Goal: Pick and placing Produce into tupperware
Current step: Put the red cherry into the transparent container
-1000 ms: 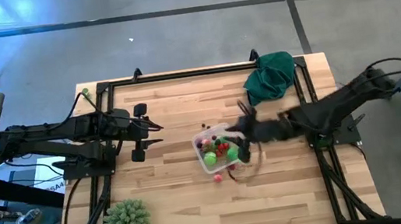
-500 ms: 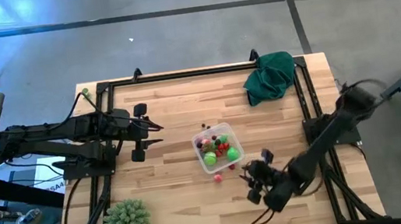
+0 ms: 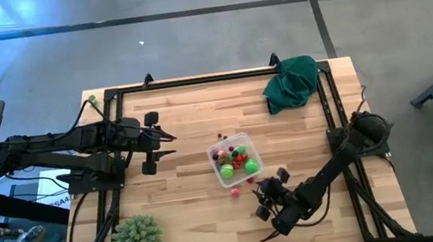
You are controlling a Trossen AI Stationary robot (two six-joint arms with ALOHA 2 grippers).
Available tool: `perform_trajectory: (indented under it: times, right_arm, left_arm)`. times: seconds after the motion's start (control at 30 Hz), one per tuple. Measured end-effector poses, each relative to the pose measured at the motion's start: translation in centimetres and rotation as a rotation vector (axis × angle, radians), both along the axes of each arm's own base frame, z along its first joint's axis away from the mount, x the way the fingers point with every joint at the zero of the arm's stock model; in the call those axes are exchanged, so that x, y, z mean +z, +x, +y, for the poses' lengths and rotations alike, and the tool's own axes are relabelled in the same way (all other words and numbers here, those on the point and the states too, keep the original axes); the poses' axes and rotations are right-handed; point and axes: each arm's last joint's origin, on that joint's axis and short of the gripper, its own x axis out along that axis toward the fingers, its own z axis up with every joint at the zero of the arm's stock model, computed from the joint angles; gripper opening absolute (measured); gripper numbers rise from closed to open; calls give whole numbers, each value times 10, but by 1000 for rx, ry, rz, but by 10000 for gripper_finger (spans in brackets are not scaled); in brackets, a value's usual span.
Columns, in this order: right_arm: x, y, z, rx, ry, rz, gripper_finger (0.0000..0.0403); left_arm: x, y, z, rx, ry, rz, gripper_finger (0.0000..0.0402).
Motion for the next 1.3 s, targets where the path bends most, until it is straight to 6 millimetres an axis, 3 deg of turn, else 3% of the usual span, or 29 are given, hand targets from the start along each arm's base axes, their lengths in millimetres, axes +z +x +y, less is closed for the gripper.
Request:
perform_trajectory:
  times: [1.3]
  right_arm:
    - [-3,38,-52,49,123,180,149]
  left_arm:
    - [0,0,0,0,0,0,179]
